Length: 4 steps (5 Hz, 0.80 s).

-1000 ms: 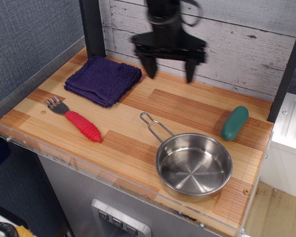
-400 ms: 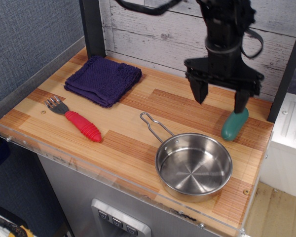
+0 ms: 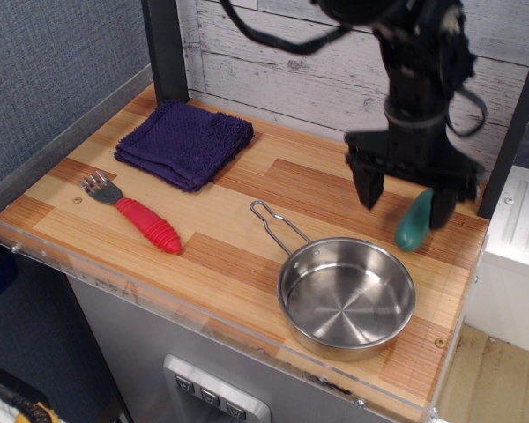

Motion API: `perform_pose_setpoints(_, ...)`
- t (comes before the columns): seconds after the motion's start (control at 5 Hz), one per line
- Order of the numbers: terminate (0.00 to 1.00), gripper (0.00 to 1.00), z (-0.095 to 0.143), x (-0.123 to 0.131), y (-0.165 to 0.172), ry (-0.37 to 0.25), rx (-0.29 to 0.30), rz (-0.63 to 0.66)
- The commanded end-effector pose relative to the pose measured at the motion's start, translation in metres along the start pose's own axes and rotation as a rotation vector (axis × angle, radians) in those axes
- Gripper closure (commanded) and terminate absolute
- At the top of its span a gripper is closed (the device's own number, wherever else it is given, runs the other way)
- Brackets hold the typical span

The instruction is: Put the cucumber on the purple towel.

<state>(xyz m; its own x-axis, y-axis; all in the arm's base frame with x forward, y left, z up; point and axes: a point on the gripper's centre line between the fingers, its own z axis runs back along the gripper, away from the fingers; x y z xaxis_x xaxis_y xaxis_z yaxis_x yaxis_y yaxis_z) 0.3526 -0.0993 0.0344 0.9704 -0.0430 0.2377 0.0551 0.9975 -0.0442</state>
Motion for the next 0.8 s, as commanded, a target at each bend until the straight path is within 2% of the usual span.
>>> perform_pose_setpoints(0.0, 0.00, 0.00, -0.0019, -0.0024, -0.0088, -0.016, 0.031, -0.007)
perform_pose_setpoints(0.2, 0.00, 1.00, -0.0069, -0.0044, -0.0101, -0.035, 0.060, -0.011)
perform_pose_setpoints(0.6, 0.00, 1.00, -0.0032, -0.0045, -0.0092, -0.054, 0.085, -0.007)
